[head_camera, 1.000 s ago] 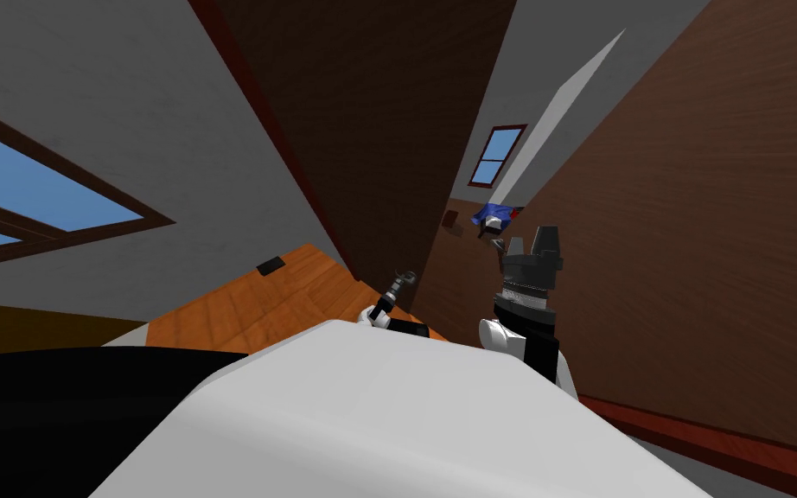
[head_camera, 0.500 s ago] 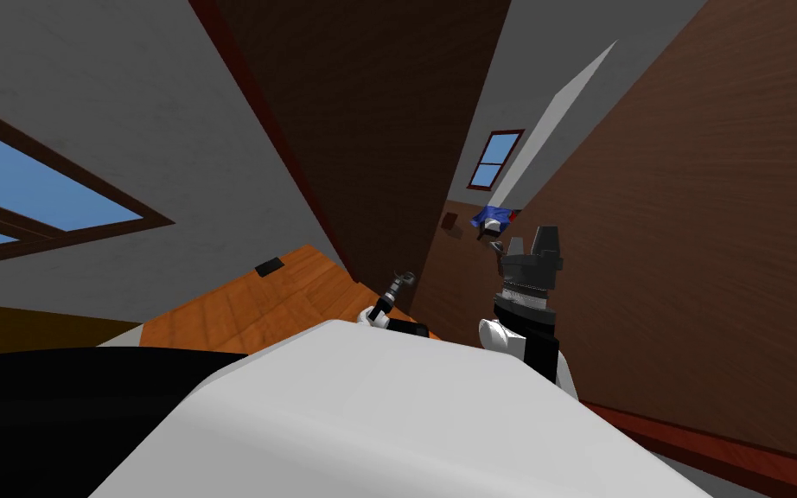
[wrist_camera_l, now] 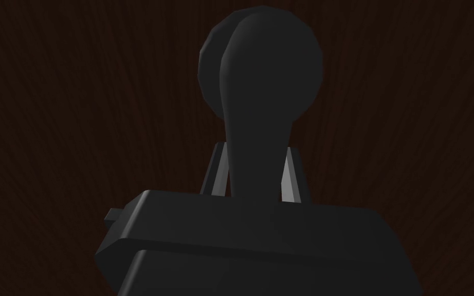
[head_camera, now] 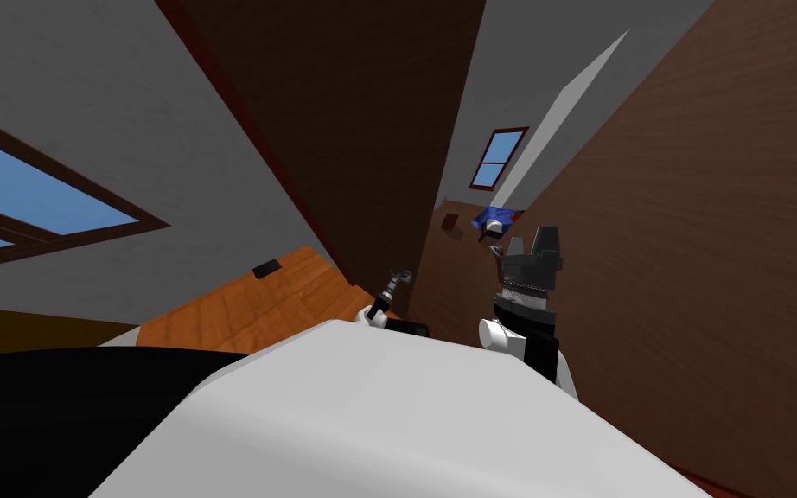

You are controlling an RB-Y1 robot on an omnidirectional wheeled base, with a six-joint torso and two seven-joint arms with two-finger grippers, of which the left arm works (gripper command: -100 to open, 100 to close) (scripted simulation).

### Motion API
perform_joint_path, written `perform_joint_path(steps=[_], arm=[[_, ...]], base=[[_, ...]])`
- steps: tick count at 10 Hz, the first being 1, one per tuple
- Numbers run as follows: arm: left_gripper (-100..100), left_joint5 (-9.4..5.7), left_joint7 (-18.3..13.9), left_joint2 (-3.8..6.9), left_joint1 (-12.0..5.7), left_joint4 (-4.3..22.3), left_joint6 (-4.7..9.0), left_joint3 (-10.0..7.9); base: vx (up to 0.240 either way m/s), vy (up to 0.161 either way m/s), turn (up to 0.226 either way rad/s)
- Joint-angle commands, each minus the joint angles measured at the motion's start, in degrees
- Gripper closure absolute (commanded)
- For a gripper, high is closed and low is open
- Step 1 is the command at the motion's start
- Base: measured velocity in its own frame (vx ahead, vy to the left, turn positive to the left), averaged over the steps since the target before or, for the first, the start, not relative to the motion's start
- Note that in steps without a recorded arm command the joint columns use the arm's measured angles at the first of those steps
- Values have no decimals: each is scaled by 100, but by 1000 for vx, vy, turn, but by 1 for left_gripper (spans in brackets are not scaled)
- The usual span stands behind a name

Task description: Push the door open

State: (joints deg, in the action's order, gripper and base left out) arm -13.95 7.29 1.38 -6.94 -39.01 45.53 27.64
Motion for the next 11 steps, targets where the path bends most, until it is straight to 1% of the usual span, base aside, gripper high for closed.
perform_joint_path(steps=[1, 2, 3, 4, 5, 6, 7, 8, 9, 11], arm=[[100, -52, 5, 109, -58, -33, -20, -158], [100, -77, 25, 128, -68, -16, -17, -258], [100, -77, 25, 128, -68, -16, -17, -258], [100, -90, 35, 138, -73, -8, -15, -307], [100, -117, 55, 150, -83, 10, -11, -413], [100, -130, 66, 156, -88, 18, -10, -466], [100, -158, 87, 160, -99, 36, -6, -575], [100, -172, 98, 162, -105, 45, -4, -629], [100, -172, 98, 162, -105, 45, -4, -629], [100, -228, 141, 149, -126, 81, 3, -846]], base=[[158, -103, 53], [155, -129, 72], [121, -115, 34], [93, -76, 13], [101, -96, 64], [109, -136, 78], [160, -147, 83], [145, -114, 59], [80, -76, 8], [118, -117, 65]])
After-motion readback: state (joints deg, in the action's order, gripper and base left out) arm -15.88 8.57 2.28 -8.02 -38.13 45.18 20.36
